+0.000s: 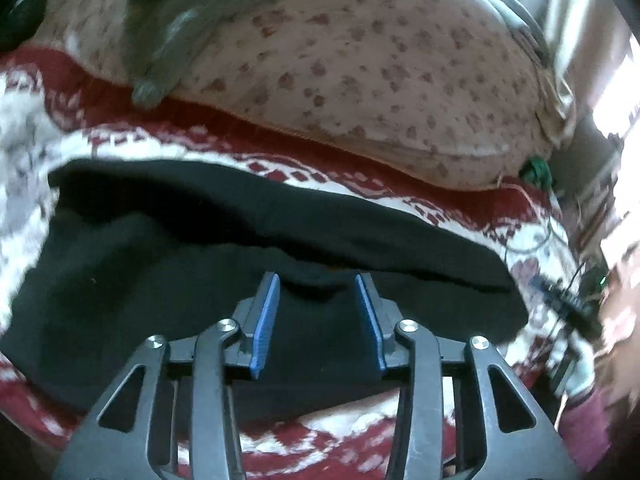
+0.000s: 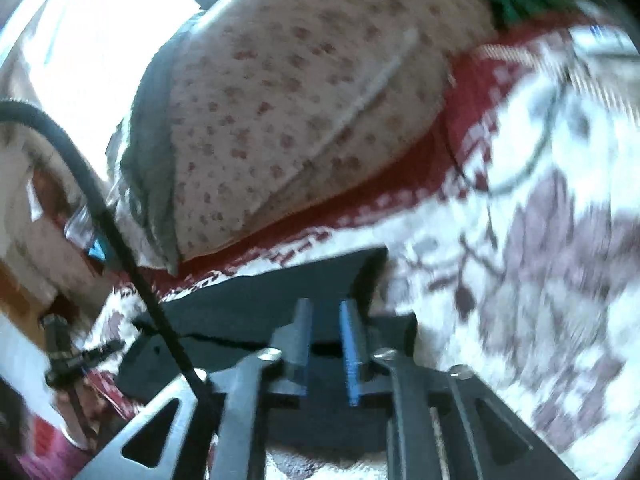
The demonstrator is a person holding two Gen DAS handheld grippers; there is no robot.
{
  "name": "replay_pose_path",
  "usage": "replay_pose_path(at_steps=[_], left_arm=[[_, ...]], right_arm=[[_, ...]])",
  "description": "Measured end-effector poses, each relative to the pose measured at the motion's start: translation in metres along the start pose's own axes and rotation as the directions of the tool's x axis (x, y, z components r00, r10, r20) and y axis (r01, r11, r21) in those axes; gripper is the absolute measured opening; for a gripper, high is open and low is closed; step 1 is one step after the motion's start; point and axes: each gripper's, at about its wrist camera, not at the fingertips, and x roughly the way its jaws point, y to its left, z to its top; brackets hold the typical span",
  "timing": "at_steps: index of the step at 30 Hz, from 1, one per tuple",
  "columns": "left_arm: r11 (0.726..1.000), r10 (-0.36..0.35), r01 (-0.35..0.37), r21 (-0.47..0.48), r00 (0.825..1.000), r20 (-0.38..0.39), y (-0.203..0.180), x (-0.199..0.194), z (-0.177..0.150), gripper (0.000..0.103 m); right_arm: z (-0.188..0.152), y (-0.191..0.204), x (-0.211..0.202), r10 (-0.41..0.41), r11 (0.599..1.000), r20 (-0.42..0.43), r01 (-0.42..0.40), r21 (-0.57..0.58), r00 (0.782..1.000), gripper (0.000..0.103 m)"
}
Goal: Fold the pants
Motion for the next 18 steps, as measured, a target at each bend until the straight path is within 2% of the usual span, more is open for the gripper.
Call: replay_pose_path(at_steps=[3,5,7,9,12,14,18], left_arm=[[0.998,-0.001,0.001,-0.069,1.0,0.001,0.01,0.008,0.001,0.038],[0.99,-0.013,0.014,-0.139,1.0,0.013,0.021,0.012,0.003,0.044],[0.977,-0.032,0.033,-0.21,0.999,0.011,0.034,0.017,0.004,0.047],[0.958,-0.047,0.049,-0.282,0.999,0.014,0.047,0.022,0.006,0.048],[0.927,-0.045,0.055,-0.371,0.998,0.036,0.063,0.025,0.008,0.048],[0.914,-0.051,0.063,-0.401,0.998,0.041,0.069,0.027,0.011,0.053],[0.896,-0.074,0.083,-0.437,0.997,0.04,0.072,0.036,0.017,0.055]], right_arm=[[0.002,-0.014,0.014,0.02,0.995,-0.041,-0.016,0.103,0.999,0.033],[0.004,-0.019,0.022,0.034,0.991,-0.054,-0.027,0.134,0.998,0.037],[0.01,-0.018,0.032,0.03,0.991,-0.071,-0.021,0.132,0.997,0.038],[0.015,-0.017,0.043,0.045,0.992,-0.106,-0.031,0.124,0.993,0.043],[0.021,-0.009,0.066,0.043,0.996,-0.173,-0.028,0.086,0.984,0.043],[0.022,-0.007,0.079,0.033,0.998,-0.198,-0.02,0.066,0.98,0.043],[0.022,-0.007,0.096,0.043,0.997,-0.228,-0.025,0.079,0.973,0.046]])
